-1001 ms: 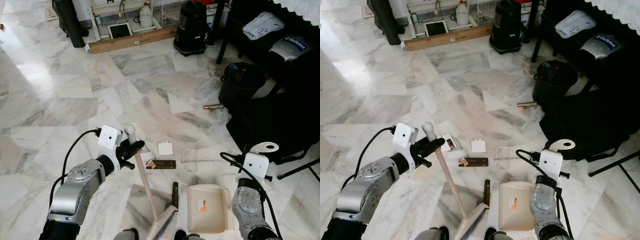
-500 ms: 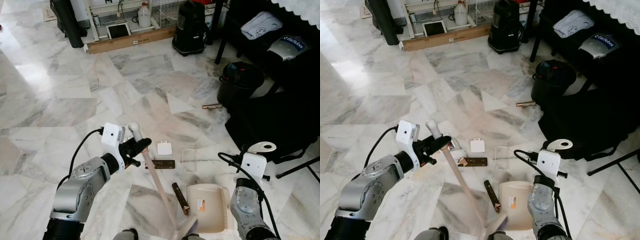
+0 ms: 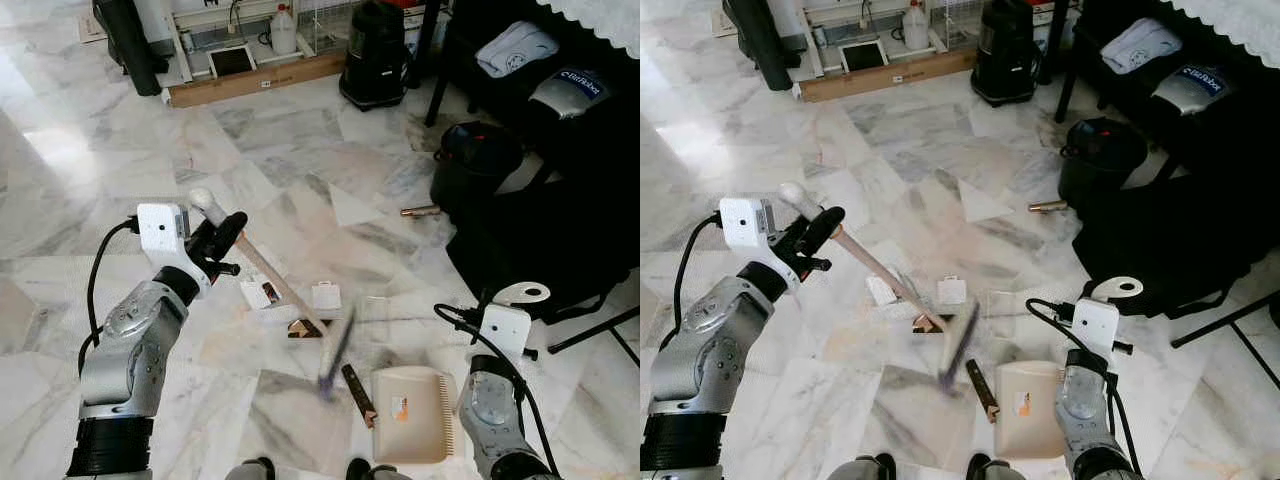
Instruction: Sweep floor
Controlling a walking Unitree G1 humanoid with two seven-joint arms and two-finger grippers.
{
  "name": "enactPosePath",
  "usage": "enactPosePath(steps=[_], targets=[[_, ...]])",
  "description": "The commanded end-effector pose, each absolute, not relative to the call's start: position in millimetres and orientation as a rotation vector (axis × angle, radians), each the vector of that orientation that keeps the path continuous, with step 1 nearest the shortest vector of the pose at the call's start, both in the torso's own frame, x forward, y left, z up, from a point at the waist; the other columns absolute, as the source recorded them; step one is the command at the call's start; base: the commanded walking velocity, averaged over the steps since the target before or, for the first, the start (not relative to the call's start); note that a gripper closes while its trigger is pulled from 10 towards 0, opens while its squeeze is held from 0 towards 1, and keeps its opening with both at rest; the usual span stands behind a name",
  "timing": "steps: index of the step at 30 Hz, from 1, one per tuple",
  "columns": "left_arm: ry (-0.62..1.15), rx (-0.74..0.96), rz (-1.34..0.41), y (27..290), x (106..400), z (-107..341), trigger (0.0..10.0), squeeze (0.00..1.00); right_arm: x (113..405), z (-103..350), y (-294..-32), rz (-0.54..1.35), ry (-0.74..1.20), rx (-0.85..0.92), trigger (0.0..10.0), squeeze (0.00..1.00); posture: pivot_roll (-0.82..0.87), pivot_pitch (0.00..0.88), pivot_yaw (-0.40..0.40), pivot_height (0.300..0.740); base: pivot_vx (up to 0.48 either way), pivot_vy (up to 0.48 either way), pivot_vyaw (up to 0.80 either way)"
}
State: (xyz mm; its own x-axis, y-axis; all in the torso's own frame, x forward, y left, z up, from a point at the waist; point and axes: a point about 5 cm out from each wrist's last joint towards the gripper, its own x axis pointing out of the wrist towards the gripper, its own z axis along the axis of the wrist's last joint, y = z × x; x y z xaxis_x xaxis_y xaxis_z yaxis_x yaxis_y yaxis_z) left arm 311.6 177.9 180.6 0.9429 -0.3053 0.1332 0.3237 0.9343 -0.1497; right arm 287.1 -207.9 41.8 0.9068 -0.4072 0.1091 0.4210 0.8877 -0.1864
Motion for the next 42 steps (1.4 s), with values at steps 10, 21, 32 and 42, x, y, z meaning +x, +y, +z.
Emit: enactPosePath(steps=[10, 21, 32, 42], targets=[[-0.056, -0.105, -0.322, 177.4, 306.2, 153.7, 10.0, 0.0, 275.3, 23.5, -207.6, -0.41, 0.03, -0.228, 10.0, 0.0, 0.3, 0.206, -0.008, 0.74, 0.0, 0.0, 0.0], [-0.045, -0.068, -0.328, 174.9, 305.1, 145.0, 10.0, 0.0, 275.0, 23.4, -208.3, -0.41, 0.031, -0.228, 10.0, 0.0, 0.3, 0.208, -0.01, 0.74, 0.0, 0.0, 0.0], [-0.051, -0.071, -0.322, 164.4, 309.8, 139.6, 10.0, 0.0, 274.0, 22.9, -209.5, -0.413, 0.032, -0.229, 10.0, 0.0, 0.29, 0.213, -0.01, 0.74, 0.0, 0.0, 0.0], [-0.042, -0.091, -0.261, 164.7, 319.1, 126.9, 10.0, 0.0, 270.9, 21.3, -209.7, -0.416, 0.029, -0.23, 10.0, 0.0, 0.27, 0.226, -0.006, 0.74, 0.0, 0.0, 0.0]])
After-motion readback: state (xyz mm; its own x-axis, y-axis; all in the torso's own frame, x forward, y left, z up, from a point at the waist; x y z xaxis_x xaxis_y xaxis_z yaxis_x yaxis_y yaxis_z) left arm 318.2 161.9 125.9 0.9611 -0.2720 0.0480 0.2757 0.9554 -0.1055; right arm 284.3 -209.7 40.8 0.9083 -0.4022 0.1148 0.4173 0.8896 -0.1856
